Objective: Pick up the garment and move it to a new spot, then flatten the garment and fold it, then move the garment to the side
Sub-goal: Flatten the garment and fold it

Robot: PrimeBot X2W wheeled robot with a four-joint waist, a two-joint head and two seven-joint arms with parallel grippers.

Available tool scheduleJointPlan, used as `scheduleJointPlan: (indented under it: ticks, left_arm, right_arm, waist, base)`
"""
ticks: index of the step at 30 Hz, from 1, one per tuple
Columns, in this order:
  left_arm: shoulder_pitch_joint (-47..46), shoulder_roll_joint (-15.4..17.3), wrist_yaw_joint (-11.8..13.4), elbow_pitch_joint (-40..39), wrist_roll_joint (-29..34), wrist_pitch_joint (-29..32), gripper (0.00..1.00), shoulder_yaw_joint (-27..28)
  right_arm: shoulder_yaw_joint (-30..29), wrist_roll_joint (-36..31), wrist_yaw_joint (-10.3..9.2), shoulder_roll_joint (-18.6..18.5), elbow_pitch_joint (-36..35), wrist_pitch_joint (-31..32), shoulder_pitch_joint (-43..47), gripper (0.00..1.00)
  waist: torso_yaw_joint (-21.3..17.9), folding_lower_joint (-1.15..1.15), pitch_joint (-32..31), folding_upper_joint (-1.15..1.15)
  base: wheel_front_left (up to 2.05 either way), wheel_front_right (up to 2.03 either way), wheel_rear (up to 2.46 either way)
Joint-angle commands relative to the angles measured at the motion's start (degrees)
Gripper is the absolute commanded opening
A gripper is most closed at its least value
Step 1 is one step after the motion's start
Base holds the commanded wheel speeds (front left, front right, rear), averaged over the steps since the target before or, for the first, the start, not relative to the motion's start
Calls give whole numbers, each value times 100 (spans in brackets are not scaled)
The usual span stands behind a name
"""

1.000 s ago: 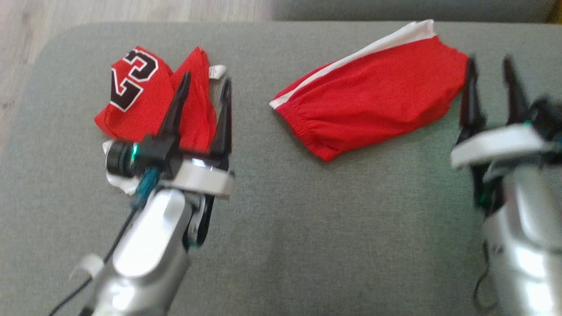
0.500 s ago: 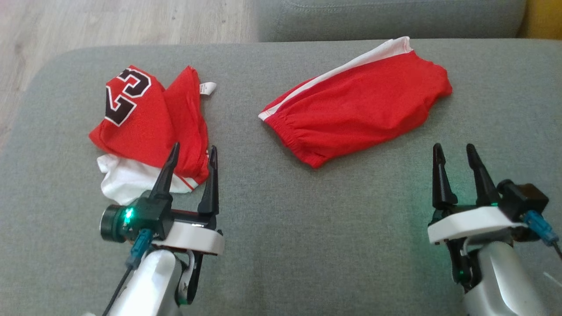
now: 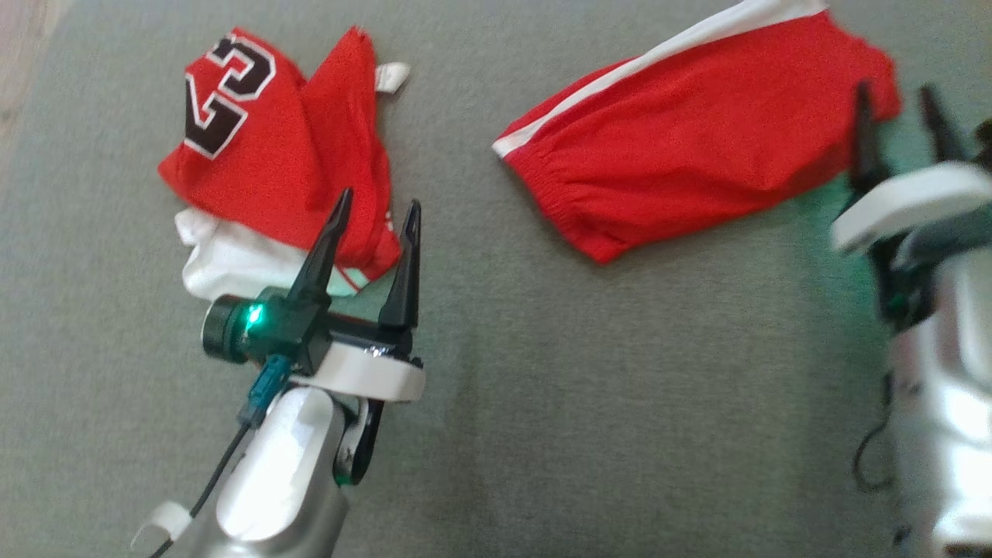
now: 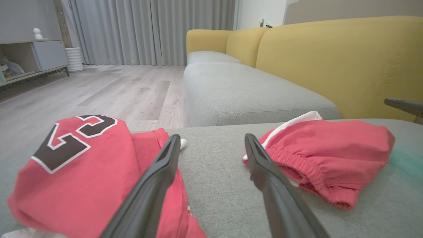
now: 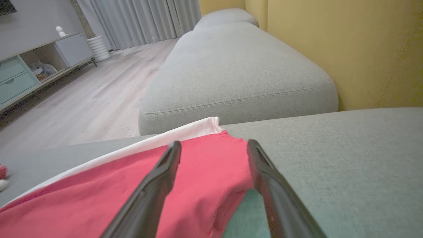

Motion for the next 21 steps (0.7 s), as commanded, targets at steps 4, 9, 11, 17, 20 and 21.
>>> scheduleJointPlan:
  ticks: [4, 9, 11, 17, 20, 21]
  left_arm:
    - [-358, -41, -95, -134, 112, -28, 100, 212]
    - [-484, -108, -154, -130, 132, -28, 100, 208]
    - [-510, -122, -164, -124, 135, -28, 100, 215]
    - [-580, -143, -172, -106, 158, -28, 100, 256]
    - [-594, -146, -171, -102, 174, -28, 100, 275]
    - [-593, -146, -169, -97, 177, -28, 100, 284]
  right_arm:
    - [-543, -274, -4, -334, 527, 560, -980, 100]
    - [-957, -777, -4, -678, 1393, 945, -1618, 100]
    - [-962, -932, -4, -781, 1717, 1049, -1763, 100]
    - [-591, -1067, -4, -973, 2664, 1336, -2087, 100]
    - [-356, -976, -4, -1013, 2913, 1363, -2204, 0]
    - [-281, -922, -4, -1024, 2963, 1322, -2238, 0]
  waist:
    - [489, -1, 604, 0]
    - [720, -1, 842, 0]
    - [768, -1, 901, 0]
    - [776, -1, 988, 0]
    - [721, -1, 976, 0]
    - [693, -1, 958, 0]
  base:
    - [0, 0, 0]
    - [0, 0, 0]
    - [0, 0, 0]
    - [0, 0, 0]
    - [0, 0, 0]
    - [0, 0, 0]
